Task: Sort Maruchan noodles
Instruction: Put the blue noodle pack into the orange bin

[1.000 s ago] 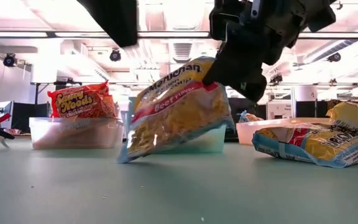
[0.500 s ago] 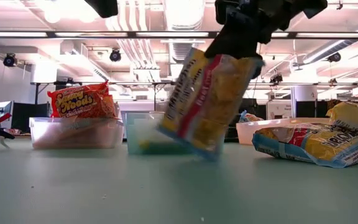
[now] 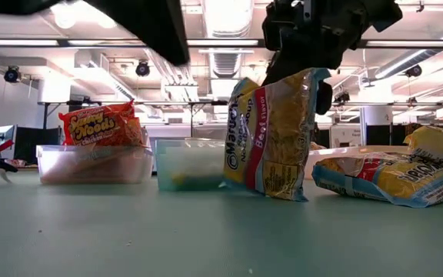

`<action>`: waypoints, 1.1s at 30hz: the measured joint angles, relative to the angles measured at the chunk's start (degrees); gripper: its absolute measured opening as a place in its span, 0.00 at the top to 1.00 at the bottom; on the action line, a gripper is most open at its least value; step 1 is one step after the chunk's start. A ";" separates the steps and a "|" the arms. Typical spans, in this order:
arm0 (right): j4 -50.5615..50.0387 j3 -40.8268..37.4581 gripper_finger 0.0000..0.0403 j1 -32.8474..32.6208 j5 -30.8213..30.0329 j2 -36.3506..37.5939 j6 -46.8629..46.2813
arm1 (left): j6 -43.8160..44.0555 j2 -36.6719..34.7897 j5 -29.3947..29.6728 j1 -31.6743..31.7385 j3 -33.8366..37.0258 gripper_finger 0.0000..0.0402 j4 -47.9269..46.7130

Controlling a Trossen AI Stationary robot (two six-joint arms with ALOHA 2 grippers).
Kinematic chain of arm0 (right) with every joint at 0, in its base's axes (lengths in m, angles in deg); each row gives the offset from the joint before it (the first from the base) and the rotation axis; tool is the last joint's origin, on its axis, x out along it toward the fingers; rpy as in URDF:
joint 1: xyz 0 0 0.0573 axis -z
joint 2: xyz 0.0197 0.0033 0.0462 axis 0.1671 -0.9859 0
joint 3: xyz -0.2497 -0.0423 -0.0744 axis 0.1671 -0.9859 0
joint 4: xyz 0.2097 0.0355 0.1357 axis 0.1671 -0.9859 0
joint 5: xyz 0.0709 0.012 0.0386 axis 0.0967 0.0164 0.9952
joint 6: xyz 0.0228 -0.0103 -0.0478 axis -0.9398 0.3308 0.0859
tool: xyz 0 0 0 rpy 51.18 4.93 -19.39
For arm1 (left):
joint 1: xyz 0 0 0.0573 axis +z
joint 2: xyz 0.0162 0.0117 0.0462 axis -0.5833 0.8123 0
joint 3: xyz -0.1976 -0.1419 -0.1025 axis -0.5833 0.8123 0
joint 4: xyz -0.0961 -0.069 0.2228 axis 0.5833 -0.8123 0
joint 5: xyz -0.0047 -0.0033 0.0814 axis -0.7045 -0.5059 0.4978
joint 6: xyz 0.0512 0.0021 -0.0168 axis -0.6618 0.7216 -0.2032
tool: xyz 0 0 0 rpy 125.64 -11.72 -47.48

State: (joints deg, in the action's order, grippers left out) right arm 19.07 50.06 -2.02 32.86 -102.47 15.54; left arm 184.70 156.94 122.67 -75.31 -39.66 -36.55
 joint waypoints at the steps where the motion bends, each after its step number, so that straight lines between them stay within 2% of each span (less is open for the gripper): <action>1: -0.21 -0.06 0.98 0.00 0.39 0.17 0.02 | -0.71 0.01 -0.06 0.32 1.01 1.00 1.71; 6: -0.97 -0.25 0.98 0.01 0.59 1.54 0.33 | -3.06 0.10 1.29 2.20 6.91 1.00 11.15; 11: -1.95 -0.33 0.98 0.53 0.79 2.50 1.13 | -4.92 0.09 5.23 5.09 12.28 1.00 18.07; 18: -2.28 -0.37 0.98 1.03 0.63 2.80 1.42 | -13.60 0.11 4.01 6.80 17.43 1.00 29.45; 25: -2.25 -0.37 0.98 1.20 0.55 2.80 1.99 | -14.54 0.11 3.91 8.25 22.15 1.00 34.30; 33: -2.24 -0.41 0.94 1.46 1.28 2.86 1.97 | -16.37 0.11 4.46 9.15 27.50 1.00 46.96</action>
State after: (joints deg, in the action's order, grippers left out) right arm 16.83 49.64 -0.56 34.14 -99.61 17.51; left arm 168.33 157.05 127.12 -66.16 -12.16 10.41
